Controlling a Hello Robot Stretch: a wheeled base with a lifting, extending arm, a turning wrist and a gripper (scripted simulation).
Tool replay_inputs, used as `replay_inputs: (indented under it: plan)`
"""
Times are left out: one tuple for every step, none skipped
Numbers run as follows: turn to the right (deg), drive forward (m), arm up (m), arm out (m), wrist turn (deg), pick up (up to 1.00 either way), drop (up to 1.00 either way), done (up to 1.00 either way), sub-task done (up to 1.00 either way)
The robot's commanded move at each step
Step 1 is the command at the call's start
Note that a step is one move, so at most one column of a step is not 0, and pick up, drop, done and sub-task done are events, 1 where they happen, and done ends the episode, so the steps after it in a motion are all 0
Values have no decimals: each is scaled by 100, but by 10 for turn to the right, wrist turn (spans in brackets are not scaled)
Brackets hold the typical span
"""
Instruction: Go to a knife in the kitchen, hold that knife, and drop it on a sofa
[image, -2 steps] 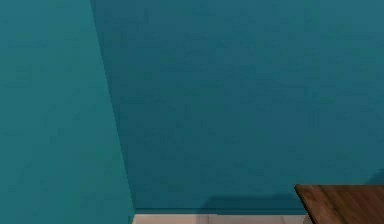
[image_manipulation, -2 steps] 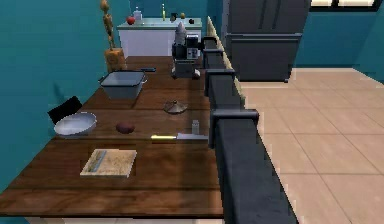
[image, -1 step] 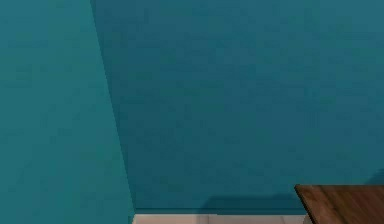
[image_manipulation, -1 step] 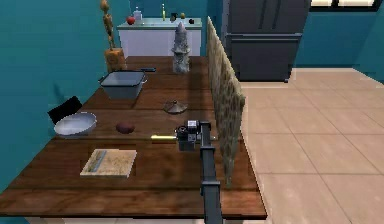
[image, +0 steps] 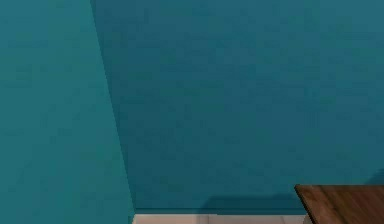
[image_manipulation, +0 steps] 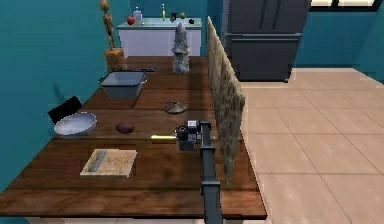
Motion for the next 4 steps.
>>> replay_inputs:
  plan:
    - [0, 0, 10, 0, 0, 0, 0, 0, 0]
    - [0, 0, 20, 0, 0, 0, 0, 0, 0]
    - [0, 0, 0, 0, -450, 0, 0, 0, 0]
    - [0, 0, 0, 0, -450, 0, 0, 0, 0]
